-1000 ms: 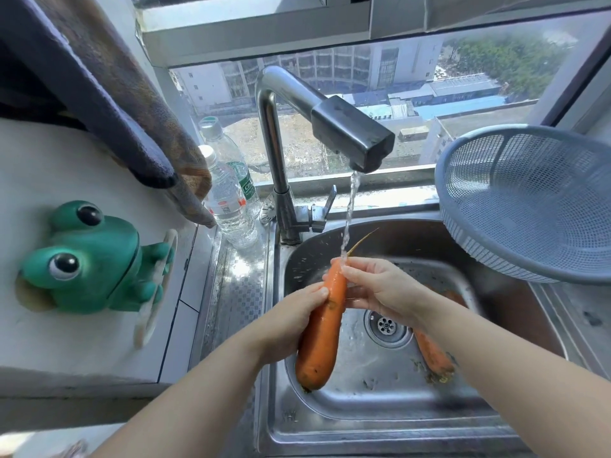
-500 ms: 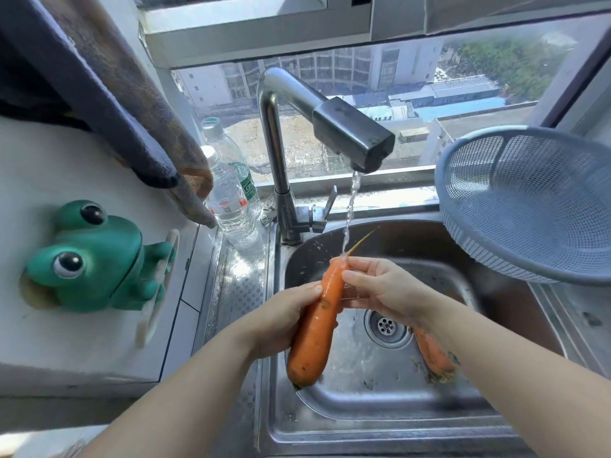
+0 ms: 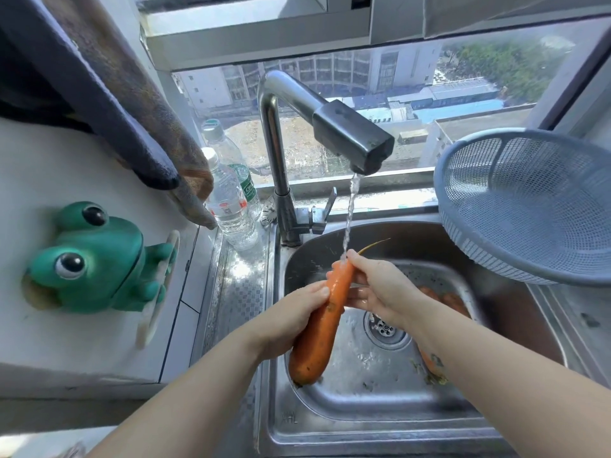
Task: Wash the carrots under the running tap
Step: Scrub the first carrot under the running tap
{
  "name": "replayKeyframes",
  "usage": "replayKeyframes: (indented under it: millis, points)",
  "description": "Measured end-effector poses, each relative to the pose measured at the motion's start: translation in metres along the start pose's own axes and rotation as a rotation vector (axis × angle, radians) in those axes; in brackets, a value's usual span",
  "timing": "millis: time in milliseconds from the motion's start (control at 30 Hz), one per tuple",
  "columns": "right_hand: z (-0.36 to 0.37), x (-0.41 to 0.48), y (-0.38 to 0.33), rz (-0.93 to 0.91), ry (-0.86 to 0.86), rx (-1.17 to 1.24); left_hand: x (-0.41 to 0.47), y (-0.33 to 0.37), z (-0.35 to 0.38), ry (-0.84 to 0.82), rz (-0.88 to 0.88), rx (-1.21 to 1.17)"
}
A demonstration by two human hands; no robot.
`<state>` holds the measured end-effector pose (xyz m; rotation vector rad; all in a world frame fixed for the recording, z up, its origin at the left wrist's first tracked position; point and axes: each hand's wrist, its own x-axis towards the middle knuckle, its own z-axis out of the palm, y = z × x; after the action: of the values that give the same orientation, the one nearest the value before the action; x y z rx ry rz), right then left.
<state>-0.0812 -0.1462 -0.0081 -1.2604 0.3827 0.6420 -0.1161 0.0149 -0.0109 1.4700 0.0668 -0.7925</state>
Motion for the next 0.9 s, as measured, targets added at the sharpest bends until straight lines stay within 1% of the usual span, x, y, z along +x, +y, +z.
replayKeyframes:
  millis: [67,200,300,400,567,633,700,900]
  points:
    - [0.000,0.000,0.001,-0.042,-0.001,-0.035,0.000,0.001,0.001,0.014,0.001,0.009]
    - [-0.001,-0.004,0.001,-0.210,0.030,-0.157,0.005,0.004,0.007,0.021,0.025,0.026]
    - [-0.006,-0.007,0.000,-0.284,-0.042,-0.226,0.009,0.004,0.012,0.044,0.024,-0.045]
    - [-0.015,-0.006,0.000,-0.250,-0.156,-0.239,0.010,0.002,0.015,0.047,0.027,-0.100]
    - [-0.025,-0.003,-0.009,-0.146,-0.267,-0.064,0.010,0.008,0.014,0.059,0.050,-0.077]
    - [-0.025,-0.005,-0.012,-0.122,-0.317,-0.029,0.010,0.009,0.012,0.069,0.039,-0.071]
    - [-0.023,-0.005,-0.012,-0.125,-0.301,-0.025,0.009,0.008,0.011,0.072,0.034,-0.064]
    - [-0.011,-0.007,-0.007,-0.160,-0.161,-0.078,0.006,0.008,0.012,0.089,0.036,0.015]
